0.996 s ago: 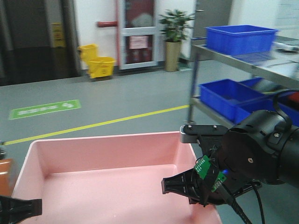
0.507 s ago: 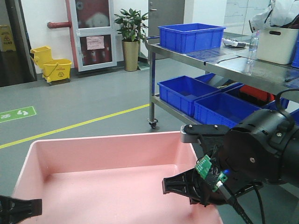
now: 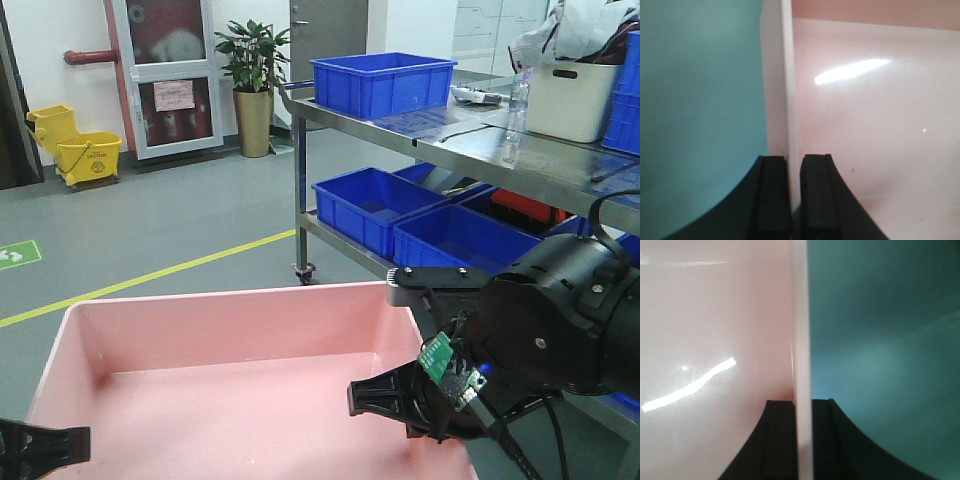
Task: Grab pink bin and stack on right shelf
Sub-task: 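Turn the base away from the conveyor holding the bin in both grippers, then drive toward the metal shelf with blue crates carrying the bin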
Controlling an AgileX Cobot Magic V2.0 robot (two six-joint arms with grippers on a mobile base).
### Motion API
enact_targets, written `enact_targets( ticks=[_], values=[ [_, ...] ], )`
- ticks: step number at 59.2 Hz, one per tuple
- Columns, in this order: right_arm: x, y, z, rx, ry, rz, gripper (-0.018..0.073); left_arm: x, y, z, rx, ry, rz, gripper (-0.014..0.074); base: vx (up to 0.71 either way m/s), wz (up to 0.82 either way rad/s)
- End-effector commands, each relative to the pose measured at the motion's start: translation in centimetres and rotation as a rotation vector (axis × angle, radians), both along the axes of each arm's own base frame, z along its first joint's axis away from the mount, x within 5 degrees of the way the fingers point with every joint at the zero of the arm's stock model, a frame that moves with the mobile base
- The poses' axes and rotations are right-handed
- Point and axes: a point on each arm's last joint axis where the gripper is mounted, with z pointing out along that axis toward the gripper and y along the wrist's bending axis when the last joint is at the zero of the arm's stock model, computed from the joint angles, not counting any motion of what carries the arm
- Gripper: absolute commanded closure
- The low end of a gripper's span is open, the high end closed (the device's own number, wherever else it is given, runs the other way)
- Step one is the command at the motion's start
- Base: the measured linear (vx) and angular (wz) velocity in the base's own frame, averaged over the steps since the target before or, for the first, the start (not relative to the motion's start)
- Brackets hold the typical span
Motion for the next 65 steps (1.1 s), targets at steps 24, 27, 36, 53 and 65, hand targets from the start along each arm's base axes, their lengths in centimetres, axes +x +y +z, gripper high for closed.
enact_targets(
  ticks=[24, 27, 36, 53, 65],
  values=[
    [0.32, -1.20, 2.03, -0.043, -0.117, 0.002, 0.0568, -0.05, 0.13, 2.15, -0.030, -0.130, -0.012, 0.0450, 0.30, 0.07],
    [0.32, -1.20, 2.03, -0.043, -0.117, 0.002, 0.0568, -0.05, 0.13, 2.15, -0.030, -0.130, -0.012, 0.0450, 0.38, 0.15],
    [0.32, -1.20, 2.03, -0.043, -0.117, 0.002, 0.0568, -0.05, 0.13, 2.15, -0.030, -0.130, -0.012, 0.0450, 0.40, 0.18],
    [0.34, -1.22, 2.03, -0.046, -0.118, 0.002, 0.0568, -0.05, 0.13, 2.15, -0.030, -0.130, -0.012, 0.0450, 0.41, 0.15],
    [0.34, -1.22, 2.03, -0.046, -0.118, 0.002, 0.0568, -0.05, 0.13, 2.15, -0.030, -0.130, -0.012, 0.0450, 0.41, 0.06]
  ],
)
